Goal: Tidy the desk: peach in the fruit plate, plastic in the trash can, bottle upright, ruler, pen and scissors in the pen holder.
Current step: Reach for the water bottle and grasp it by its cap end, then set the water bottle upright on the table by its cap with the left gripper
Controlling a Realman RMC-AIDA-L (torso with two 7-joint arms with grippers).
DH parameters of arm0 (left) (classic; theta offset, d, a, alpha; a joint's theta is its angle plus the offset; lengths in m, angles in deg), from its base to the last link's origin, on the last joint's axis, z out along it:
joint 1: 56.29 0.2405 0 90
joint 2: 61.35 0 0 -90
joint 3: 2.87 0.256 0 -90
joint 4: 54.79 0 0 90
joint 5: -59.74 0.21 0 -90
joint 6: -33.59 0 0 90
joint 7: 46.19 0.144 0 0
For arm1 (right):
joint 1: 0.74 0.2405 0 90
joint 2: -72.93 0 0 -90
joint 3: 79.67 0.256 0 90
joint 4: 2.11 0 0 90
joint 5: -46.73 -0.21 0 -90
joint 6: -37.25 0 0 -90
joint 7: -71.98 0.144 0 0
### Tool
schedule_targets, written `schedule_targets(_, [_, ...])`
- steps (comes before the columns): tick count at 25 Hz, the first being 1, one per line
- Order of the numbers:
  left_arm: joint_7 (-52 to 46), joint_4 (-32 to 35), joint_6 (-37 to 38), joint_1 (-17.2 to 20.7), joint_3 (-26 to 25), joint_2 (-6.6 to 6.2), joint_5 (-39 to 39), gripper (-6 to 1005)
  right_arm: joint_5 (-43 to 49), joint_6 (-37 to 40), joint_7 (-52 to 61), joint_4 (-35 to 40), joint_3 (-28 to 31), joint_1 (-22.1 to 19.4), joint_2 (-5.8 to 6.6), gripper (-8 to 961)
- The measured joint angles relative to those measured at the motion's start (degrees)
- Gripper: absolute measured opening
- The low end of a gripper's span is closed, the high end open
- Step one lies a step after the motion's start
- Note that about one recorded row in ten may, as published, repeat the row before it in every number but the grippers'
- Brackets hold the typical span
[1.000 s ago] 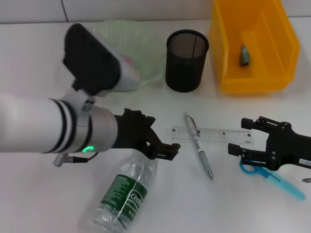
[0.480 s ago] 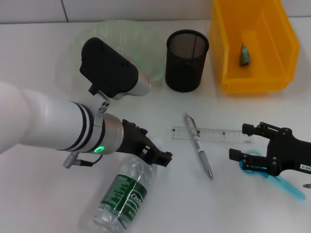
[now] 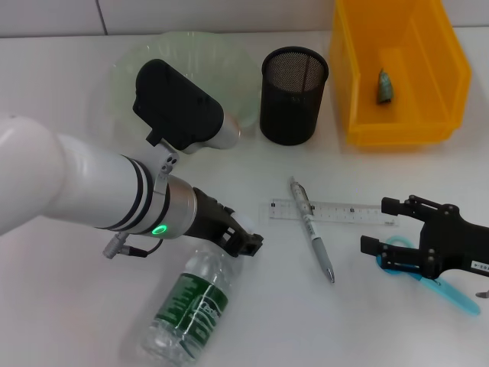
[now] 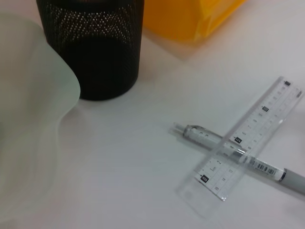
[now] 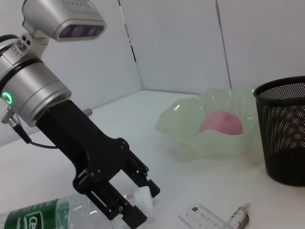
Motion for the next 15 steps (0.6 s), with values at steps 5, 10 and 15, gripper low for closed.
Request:
schedule_targets(5, [0.05, -1.84, 0.63, -1.84, -0.13, 0.0, -0.05, 560, 0.0, -0.07, 0.04, -0.05, 0.0, 0.14, 0.0, 843])
schedule_targets(10, [0.79, 0.63, 1.21, -1.62, 0.12, -0.17, 0.95, 503, 0.0, -0.09, 0.26, -0.07, 0.05, 0.22, 0.0, 842])
schedule_targets(15, [15.25, 9.79, 1.72, 5.05, -1.11, -0.52, -1.22, 484, -0.01, -0.26, 0.43, -0.16, 0.09, 0.39, 0.01, 842])
